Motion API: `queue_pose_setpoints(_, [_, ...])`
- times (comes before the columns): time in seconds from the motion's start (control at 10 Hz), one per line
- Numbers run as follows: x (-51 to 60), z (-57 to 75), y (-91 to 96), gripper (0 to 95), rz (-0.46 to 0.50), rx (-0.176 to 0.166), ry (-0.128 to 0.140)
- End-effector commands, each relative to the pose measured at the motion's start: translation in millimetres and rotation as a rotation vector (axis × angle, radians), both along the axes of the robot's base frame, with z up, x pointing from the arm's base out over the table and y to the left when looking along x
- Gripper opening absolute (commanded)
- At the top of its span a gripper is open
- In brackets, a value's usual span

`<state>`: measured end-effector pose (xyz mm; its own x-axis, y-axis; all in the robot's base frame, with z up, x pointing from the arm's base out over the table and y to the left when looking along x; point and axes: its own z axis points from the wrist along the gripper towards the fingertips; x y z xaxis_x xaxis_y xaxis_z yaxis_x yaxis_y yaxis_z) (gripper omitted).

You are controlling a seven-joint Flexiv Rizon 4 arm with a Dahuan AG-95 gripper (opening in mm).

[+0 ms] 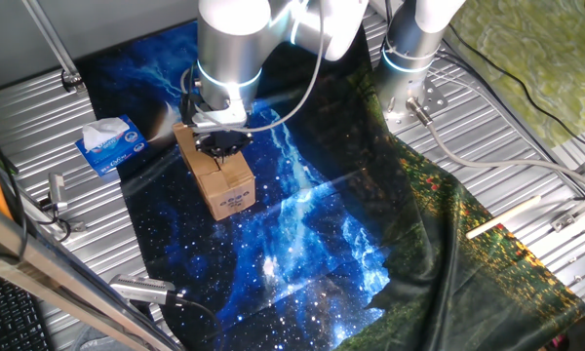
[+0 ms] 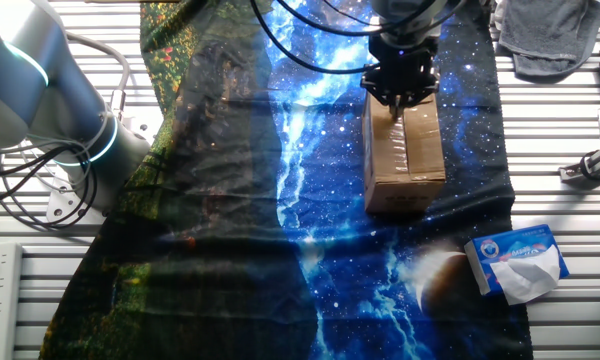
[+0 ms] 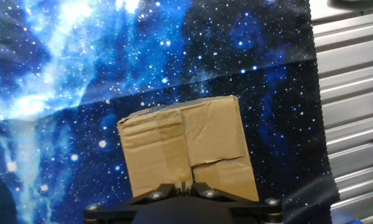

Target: Cover the box

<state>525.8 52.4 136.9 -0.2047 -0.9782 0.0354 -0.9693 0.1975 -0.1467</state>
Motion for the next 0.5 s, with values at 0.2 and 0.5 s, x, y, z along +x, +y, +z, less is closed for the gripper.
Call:
queue_pose_setpoints(0.2, [-0.2, 1.0, 0.7, 0.0, 0.021, -0.011, 0.001])
queue_pose_setpoints(0.5, [0.0, 0.9, 0.8, 0.0, 0.038, -0.012, -0.001])
